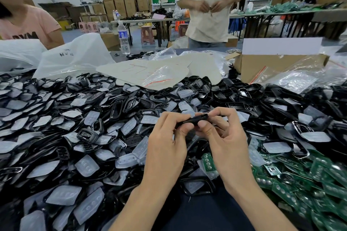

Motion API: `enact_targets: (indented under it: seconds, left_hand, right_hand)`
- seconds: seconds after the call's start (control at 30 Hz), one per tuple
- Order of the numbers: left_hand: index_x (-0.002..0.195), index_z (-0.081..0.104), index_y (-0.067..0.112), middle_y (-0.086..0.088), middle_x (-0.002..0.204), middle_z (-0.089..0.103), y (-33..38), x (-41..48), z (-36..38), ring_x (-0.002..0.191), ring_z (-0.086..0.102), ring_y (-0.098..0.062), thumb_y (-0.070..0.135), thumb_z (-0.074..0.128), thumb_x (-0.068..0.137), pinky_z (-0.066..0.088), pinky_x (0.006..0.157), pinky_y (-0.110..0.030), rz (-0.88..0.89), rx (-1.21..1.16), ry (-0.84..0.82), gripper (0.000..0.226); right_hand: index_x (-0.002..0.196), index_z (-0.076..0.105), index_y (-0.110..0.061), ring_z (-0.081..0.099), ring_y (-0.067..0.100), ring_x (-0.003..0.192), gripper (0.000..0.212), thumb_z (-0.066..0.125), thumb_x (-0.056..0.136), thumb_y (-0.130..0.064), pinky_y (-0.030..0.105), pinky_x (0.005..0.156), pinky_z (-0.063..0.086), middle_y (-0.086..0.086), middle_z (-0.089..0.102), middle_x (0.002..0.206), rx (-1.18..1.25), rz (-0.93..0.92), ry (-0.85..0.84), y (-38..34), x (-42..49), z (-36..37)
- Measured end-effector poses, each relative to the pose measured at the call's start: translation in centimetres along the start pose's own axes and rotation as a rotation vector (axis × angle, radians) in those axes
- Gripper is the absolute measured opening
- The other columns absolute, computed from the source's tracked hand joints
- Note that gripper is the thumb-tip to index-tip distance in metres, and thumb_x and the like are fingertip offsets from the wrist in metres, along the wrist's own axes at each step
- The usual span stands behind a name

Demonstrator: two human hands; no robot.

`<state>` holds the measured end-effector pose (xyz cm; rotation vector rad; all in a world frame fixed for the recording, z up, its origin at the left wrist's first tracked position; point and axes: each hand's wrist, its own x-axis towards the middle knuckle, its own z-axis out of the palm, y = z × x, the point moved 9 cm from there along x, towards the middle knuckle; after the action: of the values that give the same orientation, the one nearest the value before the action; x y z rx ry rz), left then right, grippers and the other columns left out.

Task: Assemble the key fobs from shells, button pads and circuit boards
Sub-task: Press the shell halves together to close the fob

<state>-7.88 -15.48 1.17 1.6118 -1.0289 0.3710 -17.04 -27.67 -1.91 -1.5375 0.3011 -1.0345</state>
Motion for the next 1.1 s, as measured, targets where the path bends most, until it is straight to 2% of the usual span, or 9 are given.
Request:
enact_targets:
  seconds: [0.13,0.3,0.5,0.6,0.73,0.83,0.9,1.0,1.1]
  left_hand:
    - [0.099,0.064,0.021,0.013,0.095,0.06,-0.3,-0.1,0.0,0.091,0.059,-0.002,0.01,0.059,0.093,0.042,0.077,-0.009,0.005,0.031,-0.005,0.014]
    - [0.099,0.062,0.026,0.015,0.095,0.06,-0.6,-0.2,0.4,0.089,0.06,-0.008,0.014,0.058,0.093,0.043,0.074,-0.012,-0.014,0.023,-0.044,0.015]
    - [0.107,0.062,0.034,0.019,0.106,0.059,-0.5,-0.3,1.1,0.101,0.062,-0.009,0.037,0.055,0.094,0.048,0.08,-0.017,0.0,0.018,-0.108,0.015]
    - [0.103,0.064,0.032,0.018,0.102,0.06,-0.5,-0.3,0.7,0.096,0.064,-0.008,0.033,0.055,0.092,0.052,0.076,-0.024,0.007,0.011,-0.064,0.013]
    - [0.098,0.067,0.029,0.016,0.1,0.062,-0.7,-0.4,0.4,0.092,0.066,-0.007,0.016,0.061,0.09,0.052,0.073,-0.025,-0.018,-0.014,-0.042,0.016]
    - [0.098,0.065,0.035,0.016,0.101,0.061,-0.1,-0.6,0.4,0.094,0.065,-0.005,0.016,0.063,0.091,0.048,0.075,-0.015,-0.037,-0.025,-0.055,0.02]
    - [0.099,0.063,0.046,0.018,0.102,0.063,0.6,-0.7,0.6,0.097,0.064,-0.003,0.017,0.067,0.093,0.044,0.078,-0.008,-0.062,-0.051,-0.083,0.031]
    - [0.101,0.061,0.054,0.023,0.101,0.069,2.0,-1.3,1.0,0.096,0.066,0.002,0.017,0.07,0.093,0.044,0.079,-0.004,-0.095,-0.136,-0.145,0.039]
    - [0.105,0.061,0.052,0.023,0.099,0.071,3.8,-2.2,1.1,0.093,0.069,-0.002,0.021,0.067,0.094,0.05,0.078,-0.012,-0.078,-0.187,-0.15,0.033]
  right_hand:
    - [0.103,0.059,-0.039,0.074,0.02,0.092,0.012,0.067,0.094,-0.035,0.054,0.088,0.057,-0.003,0.075,0.102,-0.098,-0.018,-0.02,0.2,0.0,0.1]
    - [0.103,0.058,-0.041,0.074,0.015,0.093,0.011,0.062,0.093,-0.043,0.054,0.085,0.058,-0.01,0.075,0.101,-0.194,-0.029,-0.03,0.4,0.1,0.0]
    - [0.103,0.058,-0.042,0.074,0.014,0.09,0.023,0.06,0.099,-0.02,0.054,0.083,0.058,-0.014,0.074,0.099,-0.261,-0.022,-0.012,0.5,0.3,-0.7]
    - [0.102,0.058,-0.043,0.073,0.011,0.087,0.02,0.062,0.099,-0.023,0.051,0.08,0.06,-0.017,0.074,0.097,-0.302,-0.024,-0.01,0.4,0.1,-0.6]
    - [0.098,0.055,-0.045,0.073,0.015,0.08,0.009,0.058,0.09,-0.045,0.051,0.079,0.058,-0.018,0.073,0.094,-0.305,-0.022,-0.001,-0.2,-0.4,-0.1]
    - [0.097,0.056,-0.045,0.072,0.016,0.081,0.015,0.061,0.095,-0.032,0.053,0.081,0.057,-0.016,0.073,0.093,-0.297,-0.021,0.022,-1.1,-0.6,-0.4]
    - [0.097,0.056,-0.045,0.072,0.014,0.085,0.024,0.062,0.099,-0.022,0.049,0.081,0.058,-0.015,0.072,0.094,-0.293,-0.022,0.032,-1.8,-1.0,-0.9]
    - [0.096,0.057,-0.049,0.071,0.009,0.094,0.032,0.063,0.099,-0.018,0.037,0.085,0.057,-0.016,0.072,0.098,-0.256,-0.024,0.055,-3.2,-2.1,-2.2]
    - [0.099,0.061,-0.046,0.07,0.008,0.092,0.03,0.067,0.098,-0.016,0.026,0.08,0.056,-0.011,0.073,0.102,-0.054,0.035,0.098,-4.2,-3.7,-3.5]
